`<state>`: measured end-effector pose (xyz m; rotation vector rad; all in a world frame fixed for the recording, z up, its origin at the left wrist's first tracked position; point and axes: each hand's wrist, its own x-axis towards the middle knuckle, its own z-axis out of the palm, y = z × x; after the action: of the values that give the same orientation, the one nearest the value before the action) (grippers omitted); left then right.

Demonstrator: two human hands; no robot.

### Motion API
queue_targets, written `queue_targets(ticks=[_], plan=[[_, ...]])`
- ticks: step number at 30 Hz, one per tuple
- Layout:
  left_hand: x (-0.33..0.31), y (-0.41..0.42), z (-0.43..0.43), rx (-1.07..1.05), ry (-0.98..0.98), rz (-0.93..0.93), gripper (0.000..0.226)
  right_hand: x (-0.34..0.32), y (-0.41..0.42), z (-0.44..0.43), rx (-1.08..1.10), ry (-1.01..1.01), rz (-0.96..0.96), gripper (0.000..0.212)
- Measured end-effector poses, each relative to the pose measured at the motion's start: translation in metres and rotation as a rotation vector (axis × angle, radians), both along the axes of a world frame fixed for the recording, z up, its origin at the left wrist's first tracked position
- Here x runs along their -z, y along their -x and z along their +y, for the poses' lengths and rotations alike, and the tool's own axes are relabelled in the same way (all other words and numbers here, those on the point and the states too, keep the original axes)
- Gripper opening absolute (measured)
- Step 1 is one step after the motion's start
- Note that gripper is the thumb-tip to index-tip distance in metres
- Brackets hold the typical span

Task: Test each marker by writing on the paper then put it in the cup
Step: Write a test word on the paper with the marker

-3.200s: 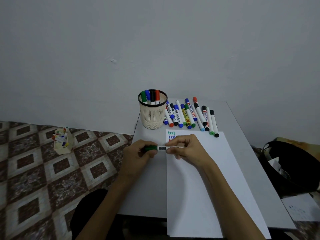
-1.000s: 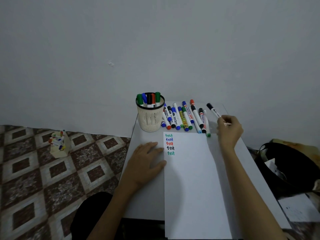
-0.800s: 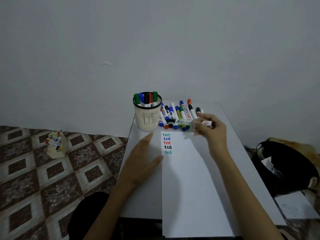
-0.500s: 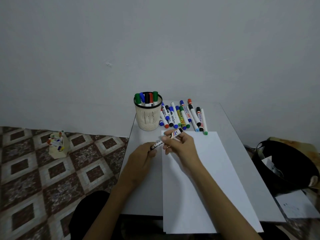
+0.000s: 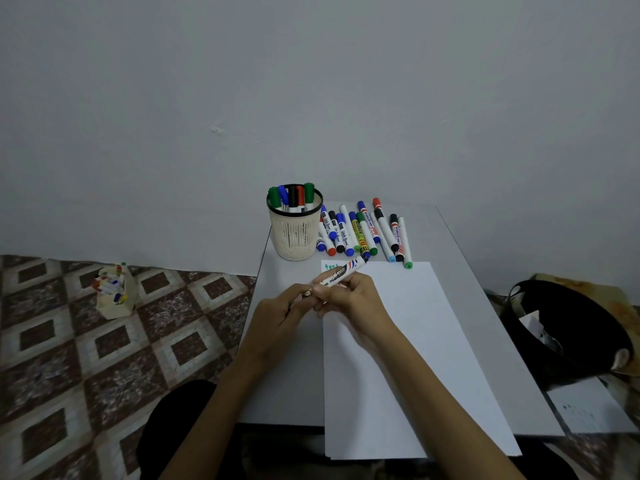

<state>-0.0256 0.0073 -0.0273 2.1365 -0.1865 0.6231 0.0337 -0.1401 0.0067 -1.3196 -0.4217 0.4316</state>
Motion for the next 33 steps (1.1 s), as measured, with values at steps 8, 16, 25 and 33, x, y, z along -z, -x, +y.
queue_targets(ticks=[8, 16, 25, 33], plan=[[-0.002, 0.003, -0.002, -0.059, -0.020, 0.030, 0.035, -0.014, -0.014, -0.010, 0.098, -0.154, 0.029, 0.003], [0.007, -0.004, 0.000, -0.102, -0.429, 0.097, 0.054, 0.007, -0.026, -0.022, 0.186, -0.205, 0.124, 0.007], [0.007, -0.005, -0.001, -0.117, -0.422, 0.138, 0.056, 0.013, -0.025, -0.012, 0.198, 0.025, 0.012, 0.024], [0.007, -0.006, 0.000, -0.121, -0.442, 0.178, 0.057, 0.016, -0.024, -0.004, 0.334, 0.119, -0.045, 0.026]])
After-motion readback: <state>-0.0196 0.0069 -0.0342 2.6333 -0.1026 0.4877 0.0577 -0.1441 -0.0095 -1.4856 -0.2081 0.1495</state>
